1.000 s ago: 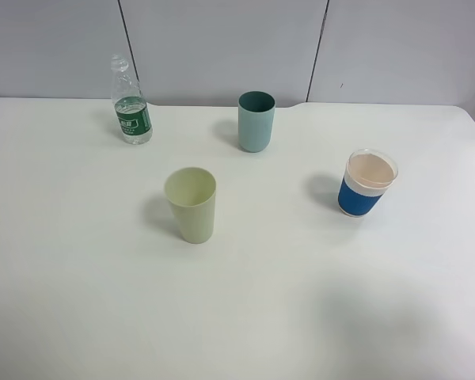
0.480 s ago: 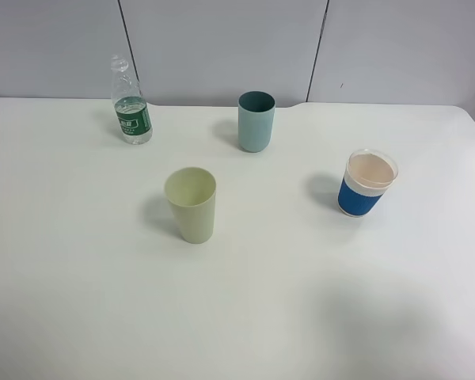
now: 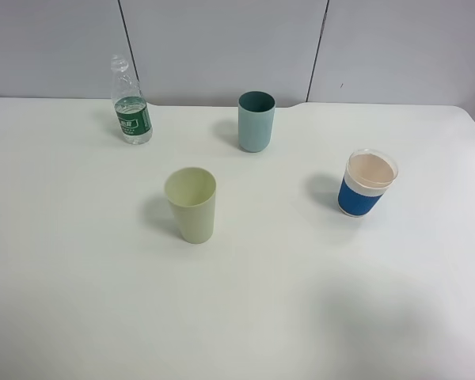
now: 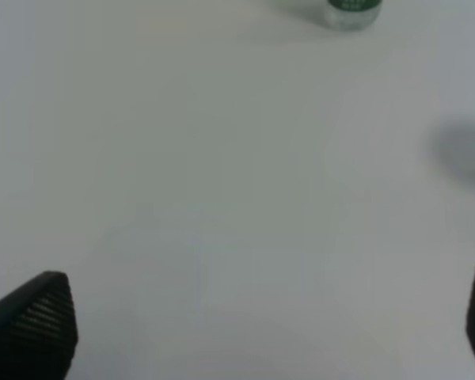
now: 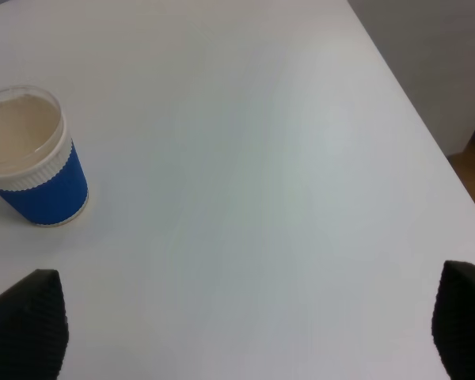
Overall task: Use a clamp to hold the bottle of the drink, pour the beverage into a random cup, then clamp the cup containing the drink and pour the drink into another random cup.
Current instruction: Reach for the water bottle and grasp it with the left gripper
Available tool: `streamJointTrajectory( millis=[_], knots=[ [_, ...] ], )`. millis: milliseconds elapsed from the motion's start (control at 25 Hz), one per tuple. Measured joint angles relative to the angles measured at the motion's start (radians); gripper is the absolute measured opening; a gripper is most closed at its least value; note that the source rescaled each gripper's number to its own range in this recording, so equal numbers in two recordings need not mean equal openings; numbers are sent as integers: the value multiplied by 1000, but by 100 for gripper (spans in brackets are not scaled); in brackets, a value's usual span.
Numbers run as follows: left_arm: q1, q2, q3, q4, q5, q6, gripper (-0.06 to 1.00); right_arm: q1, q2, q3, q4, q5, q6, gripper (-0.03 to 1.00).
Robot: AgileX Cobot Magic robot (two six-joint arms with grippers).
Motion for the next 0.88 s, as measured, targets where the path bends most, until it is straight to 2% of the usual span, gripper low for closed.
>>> streamJointTrajectory(
  millis=[400,880],
  knots=[
    [0,278,-47,-6,-163,-24,100,0,0,0,0,0,0,100],
    [0,697,-47,-2,-491,-20,100,0,0,0,0,0,0,100]
  ],
)
